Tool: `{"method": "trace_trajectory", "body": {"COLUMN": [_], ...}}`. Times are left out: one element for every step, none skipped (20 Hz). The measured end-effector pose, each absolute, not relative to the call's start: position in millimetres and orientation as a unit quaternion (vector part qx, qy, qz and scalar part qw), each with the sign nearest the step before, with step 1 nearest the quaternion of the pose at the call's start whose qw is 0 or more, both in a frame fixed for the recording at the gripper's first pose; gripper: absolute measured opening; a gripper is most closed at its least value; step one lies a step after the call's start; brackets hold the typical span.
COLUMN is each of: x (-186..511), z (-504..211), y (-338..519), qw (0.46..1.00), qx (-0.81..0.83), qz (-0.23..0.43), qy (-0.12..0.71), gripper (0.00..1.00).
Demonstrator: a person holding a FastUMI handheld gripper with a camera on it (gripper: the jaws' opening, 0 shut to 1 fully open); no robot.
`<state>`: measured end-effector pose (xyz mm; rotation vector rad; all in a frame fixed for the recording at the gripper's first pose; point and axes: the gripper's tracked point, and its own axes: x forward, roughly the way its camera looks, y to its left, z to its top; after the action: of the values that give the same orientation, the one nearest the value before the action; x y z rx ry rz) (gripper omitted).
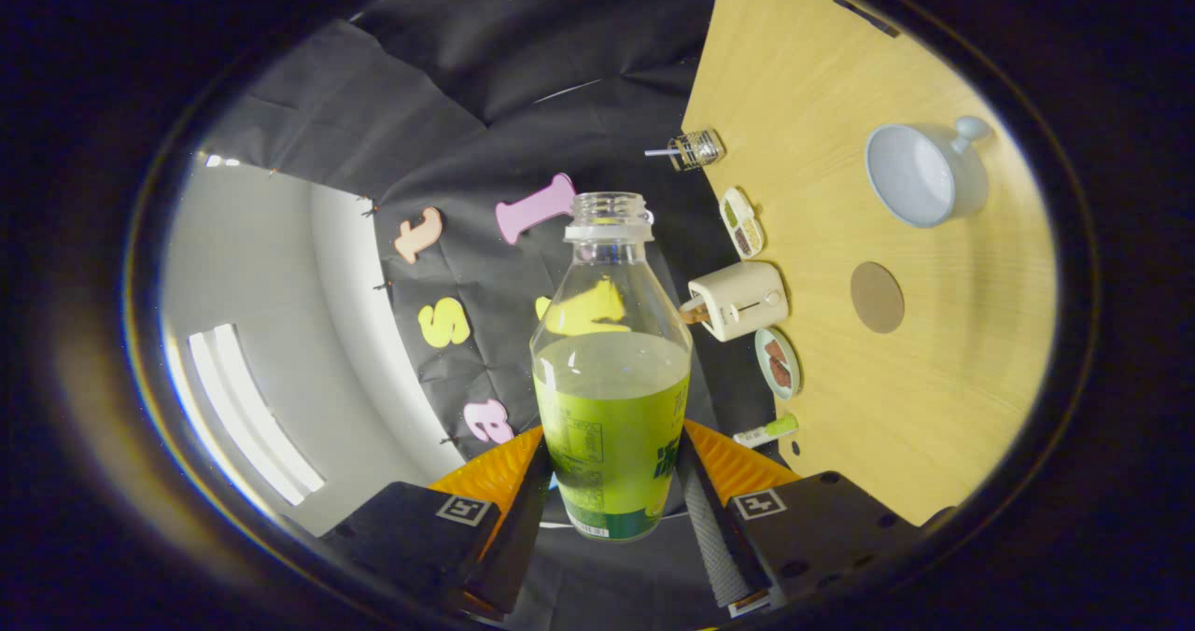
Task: Take the bottle from table, then pour the juice into the cup, finally place the bottle on the coaster
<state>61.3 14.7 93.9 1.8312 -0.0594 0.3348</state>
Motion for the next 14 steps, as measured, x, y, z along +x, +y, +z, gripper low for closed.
{"method": "trace_trajectory", "body": {"x": [57, 54, 50, 50, 49, 48, 48, 47, 48, 50, 53, 54, 56, 56], "z": [94, 95, 95, 93, 91, 91, 91, 91, 89, 87, 87, 85, 79, 74], "y": [15, 16, 16, 15, 14, 13, 13, 14, 15, 16, 17, 19, 21, 24], "qw": [0.608, 0.617, 0.627, 0.636, 0.644, 0.65, 0.657, 0.666, 0.679, 0.693, 0.709, 0.726, 0.742, 0.756], "qx": [0.781, 0.773, 0.766, 0.759, 0.753, 0.747, 0.741, 0.733, 0.721, 0.708, 0.692, 0.675, 0.658, 0.643], "qz": [0.142, 0.141, 0.138, 0.136, 0.135, 0.134, 0.134, 0.135, 0.133, 0.131, 0.132, 0.13, 0.125, 0.121], "qy": [-0.024, -0.026, -0.026, -0.027, -0.029, -0.029, -0.031, -0.032, -0.031, -0.028, -0.027, -0.025, -0.02, -0.017], "gripper": [0.79, 0.79, 0.79, 0.79, 0.79, 0.79, 0.79, 0.79, 0.78, 0.78, 0.79, 0.78, 0.79, 0.79]}}
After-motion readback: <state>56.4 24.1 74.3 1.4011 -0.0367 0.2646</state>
